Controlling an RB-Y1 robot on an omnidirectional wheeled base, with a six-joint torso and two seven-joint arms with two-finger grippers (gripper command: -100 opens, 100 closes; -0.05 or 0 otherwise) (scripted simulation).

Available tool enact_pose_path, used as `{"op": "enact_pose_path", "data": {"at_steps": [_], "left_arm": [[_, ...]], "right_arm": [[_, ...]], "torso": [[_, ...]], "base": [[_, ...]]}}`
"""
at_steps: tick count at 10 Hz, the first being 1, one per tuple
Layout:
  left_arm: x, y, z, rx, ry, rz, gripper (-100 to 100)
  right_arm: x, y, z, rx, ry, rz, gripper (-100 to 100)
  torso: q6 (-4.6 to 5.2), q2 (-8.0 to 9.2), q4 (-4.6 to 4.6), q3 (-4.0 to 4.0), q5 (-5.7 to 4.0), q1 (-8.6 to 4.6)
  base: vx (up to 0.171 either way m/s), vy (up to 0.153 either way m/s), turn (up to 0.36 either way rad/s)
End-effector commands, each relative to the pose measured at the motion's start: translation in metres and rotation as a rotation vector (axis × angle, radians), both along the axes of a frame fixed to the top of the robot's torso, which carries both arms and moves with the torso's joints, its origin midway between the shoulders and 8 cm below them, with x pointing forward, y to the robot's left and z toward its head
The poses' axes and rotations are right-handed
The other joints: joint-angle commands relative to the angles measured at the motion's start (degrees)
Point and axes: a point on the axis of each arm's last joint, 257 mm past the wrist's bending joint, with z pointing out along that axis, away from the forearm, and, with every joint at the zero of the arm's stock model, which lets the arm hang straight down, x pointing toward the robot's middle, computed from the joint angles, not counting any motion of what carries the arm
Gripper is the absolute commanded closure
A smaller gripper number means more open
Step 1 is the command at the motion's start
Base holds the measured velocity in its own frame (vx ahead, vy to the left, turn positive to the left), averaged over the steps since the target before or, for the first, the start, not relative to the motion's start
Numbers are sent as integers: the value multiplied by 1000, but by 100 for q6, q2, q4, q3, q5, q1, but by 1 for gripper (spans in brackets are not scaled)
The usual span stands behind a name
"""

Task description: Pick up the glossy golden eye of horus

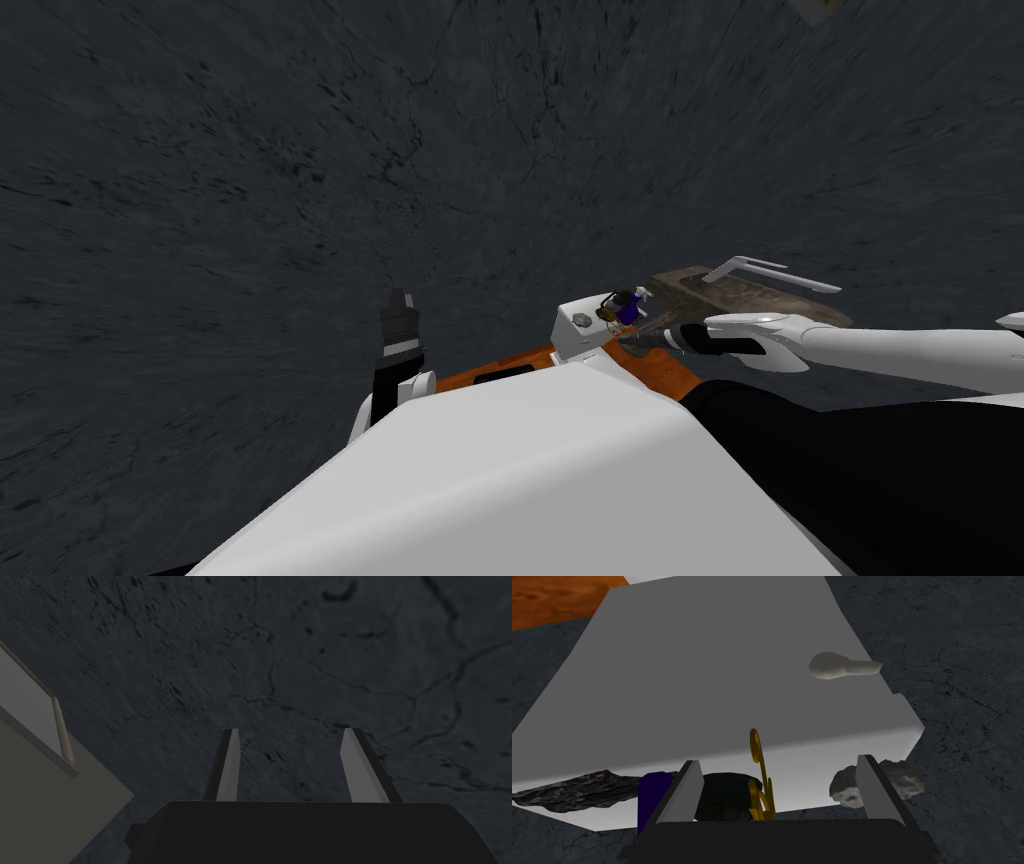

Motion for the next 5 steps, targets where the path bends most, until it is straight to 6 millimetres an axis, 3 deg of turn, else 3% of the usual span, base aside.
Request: {"op": "enact_pose_path", "data": {"at_steps": [1,4,5], "left_arm": [[0,0,0,0,0,0,0],[0,0,0,0,0,0,0],[0,0,0,0,0,0,0]], "right_arm": [[6,-7,5,-23,2,12,-100],[23,-17,17,-75,6,49,-100],[19,-15,15,-64,8,40,-100]], "torso": [[0,0,0,0,0,0],[1,-4,-1,-2,-2,-2],[1,-8,-2,-5,-1,-2]], "base": [[75,12,19],[92,5,13],[46,0,7]]}}
